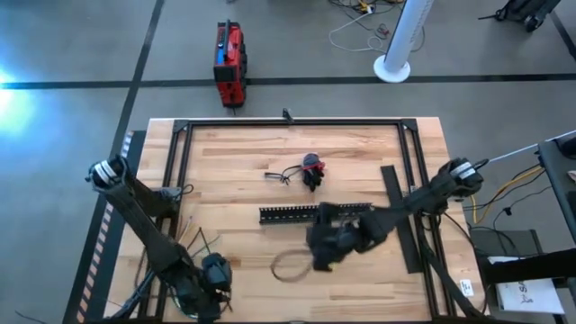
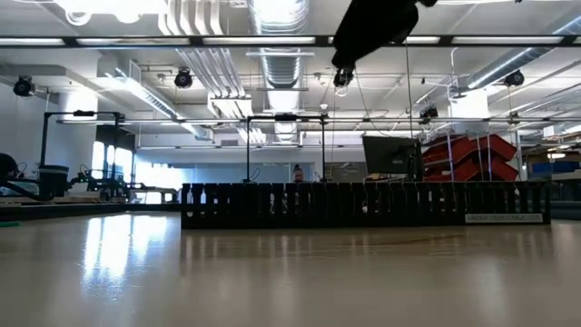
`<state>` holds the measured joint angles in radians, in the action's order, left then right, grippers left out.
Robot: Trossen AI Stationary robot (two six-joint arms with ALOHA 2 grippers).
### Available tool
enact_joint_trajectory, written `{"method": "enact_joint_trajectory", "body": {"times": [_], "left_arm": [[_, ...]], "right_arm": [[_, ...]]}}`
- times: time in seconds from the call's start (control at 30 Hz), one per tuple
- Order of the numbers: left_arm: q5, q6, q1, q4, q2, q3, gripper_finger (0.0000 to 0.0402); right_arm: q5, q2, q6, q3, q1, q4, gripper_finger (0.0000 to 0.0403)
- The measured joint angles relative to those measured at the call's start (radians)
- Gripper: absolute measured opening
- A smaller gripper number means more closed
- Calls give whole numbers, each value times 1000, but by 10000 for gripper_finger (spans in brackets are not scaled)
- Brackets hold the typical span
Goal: Ziptie cables
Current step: Wrap the cable wires with black zip tie
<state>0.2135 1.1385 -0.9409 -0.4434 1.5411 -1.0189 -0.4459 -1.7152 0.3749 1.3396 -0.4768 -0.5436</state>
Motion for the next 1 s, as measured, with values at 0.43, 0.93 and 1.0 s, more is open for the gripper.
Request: {"method": "enact_joint_trajectory", "body": {"times": [0.43, 0.93, 1.0], "left_arm": [[-188, -161, -1, -26, 234, -140, 81], [-144, -551, 16, -64, 321, -144, 103], [-144, -579, 17, -60, 320, -140, 104]], "right_arm": [[-37, -140, 9, -32, -77, 186, 210], [-55, -166, -17, -31, -99, 198, 186], [-54, -168, -16, -31, -102, 197, 185]]}}
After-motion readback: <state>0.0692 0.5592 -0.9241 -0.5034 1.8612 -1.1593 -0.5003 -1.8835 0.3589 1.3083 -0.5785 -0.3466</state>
